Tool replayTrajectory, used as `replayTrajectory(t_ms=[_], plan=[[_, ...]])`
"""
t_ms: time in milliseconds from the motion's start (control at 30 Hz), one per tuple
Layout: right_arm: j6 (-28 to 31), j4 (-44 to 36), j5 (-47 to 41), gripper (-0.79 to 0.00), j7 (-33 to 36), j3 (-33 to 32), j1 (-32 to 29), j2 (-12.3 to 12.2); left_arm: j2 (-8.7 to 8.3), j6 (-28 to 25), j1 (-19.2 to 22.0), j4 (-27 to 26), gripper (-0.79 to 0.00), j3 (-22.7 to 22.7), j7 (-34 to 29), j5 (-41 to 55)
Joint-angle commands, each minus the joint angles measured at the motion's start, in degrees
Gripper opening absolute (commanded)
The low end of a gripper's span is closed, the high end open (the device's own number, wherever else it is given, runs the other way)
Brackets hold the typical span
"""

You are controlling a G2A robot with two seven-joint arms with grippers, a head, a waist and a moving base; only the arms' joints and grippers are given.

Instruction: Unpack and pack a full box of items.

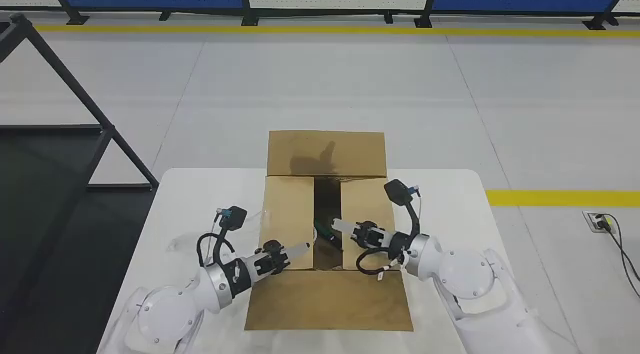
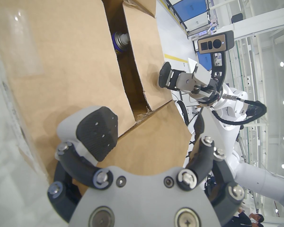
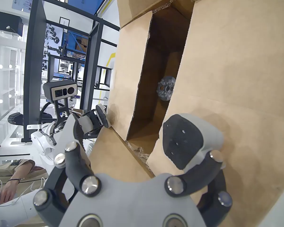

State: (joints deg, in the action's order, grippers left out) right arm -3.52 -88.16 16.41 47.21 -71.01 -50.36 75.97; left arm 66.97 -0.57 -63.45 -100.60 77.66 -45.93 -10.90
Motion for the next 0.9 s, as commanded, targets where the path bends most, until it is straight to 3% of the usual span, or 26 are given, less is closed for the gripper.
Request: replayTrajectory(t_ms=[0,467,867], plan=[[0.2,-0.2,-0.2,0.0,0.0,0.0,0.0,-0.1,-0.05,0.0,0.0,0.0,0.0,-0.1,0.1,0.0],[2.9,-5.8,-4.2,0.0,0.3,-2.8,-2.3,-1.0,-0.65,-1.2,-2.3,-5.0,0.0,2.0,1.8,1.7],[6.0,-14.0,-9.8,0.0,4.5,-8.1,-6.9,-2.3,-1.46,-1.9,-7.0,-11.2,0.0,7.9,4.1,3.7]])
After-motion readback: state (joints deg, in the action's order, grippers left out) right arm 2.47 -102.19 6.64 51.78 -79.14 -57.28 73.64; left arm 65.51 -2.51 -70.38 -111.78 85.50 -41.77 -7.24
